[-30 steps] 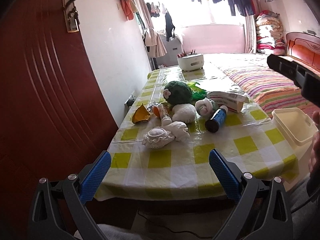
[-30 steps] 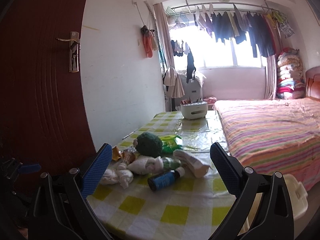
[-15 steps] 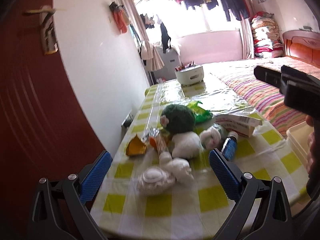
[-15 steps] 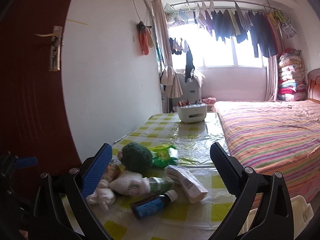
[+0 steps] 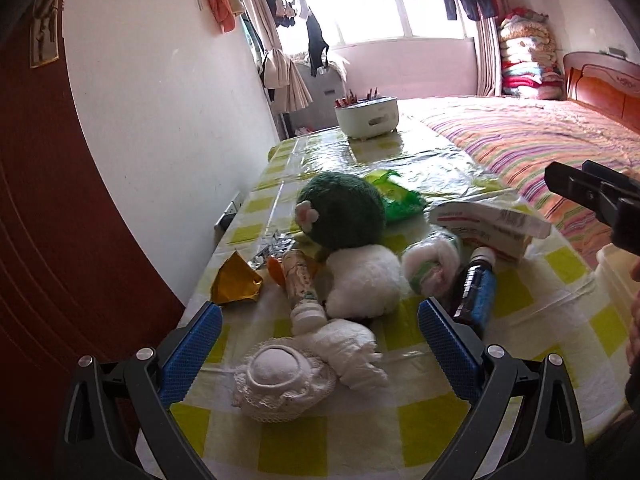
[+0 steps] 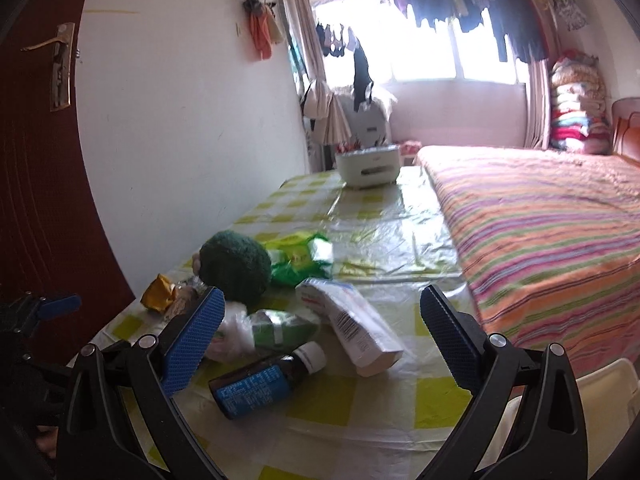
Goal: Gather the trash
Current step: 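Grasp the brown medicine bottle with blue label with the right gripper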
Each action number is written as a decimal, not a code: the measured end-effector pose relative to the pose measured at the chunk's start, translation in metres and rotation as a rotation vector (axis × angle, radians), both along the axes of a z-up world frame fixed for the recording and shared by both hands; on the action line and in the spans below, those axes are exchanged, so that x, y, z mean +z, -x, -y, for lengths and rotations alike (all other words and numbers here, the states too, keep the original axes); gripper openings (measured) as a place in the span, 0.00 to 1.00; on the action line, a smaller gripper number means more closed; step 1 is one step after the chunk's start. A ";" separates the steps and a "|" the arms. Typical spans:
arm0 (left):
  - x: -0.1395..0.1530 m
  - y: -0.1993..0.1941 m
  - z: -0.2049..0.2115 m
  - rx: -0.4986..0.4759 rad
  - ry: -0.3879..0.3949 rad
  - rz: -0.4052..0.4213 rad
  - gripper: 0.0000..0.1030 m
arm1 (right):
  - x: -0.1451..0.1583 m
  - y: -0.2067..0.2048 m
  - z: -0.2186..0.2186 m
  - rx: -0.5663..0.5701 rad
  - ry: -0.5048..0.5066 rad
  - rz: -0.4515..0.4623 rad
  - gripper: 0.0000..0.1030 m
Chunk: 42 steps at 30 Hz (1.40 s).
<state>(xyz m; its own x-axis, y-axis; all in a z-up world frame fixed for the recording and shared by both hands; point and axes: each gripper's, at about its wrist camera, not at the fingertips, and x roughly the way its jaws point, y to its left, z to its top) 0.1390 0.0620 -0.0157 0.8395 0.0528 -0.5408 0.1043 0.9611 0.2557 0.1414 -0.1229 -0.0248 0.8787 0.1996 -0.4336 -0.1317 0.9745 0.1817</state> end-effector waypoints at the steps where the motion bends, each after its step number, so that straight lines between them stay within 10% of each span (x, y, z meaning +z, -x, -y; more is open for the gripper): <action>1: -0.001 0.000 -0.002 0.006 -0.005 0.002 0.93 | -0.002 -0.002 -0.003 0.004 0.016 -0.007 0.94; 12: -0.003 -0.009 -0.043 0.050 0.040 -0.020 0.93 | -0.025 -0.012 -0.028 0.040 0.015 -0.143 0.93; 21: 0.003 -0.002 -0.050 0.088 -0.057 0.055 0.93 | -0.071 -0.036 -0.044 -0.073 -0.159 -0.465 0.78; 42: -0.008 -0.017 -0.075 0.146 -0.047 -0.012 0.93 | -0.086 -0.074 -0.064 -0.022 -0.293 -0.543 0.57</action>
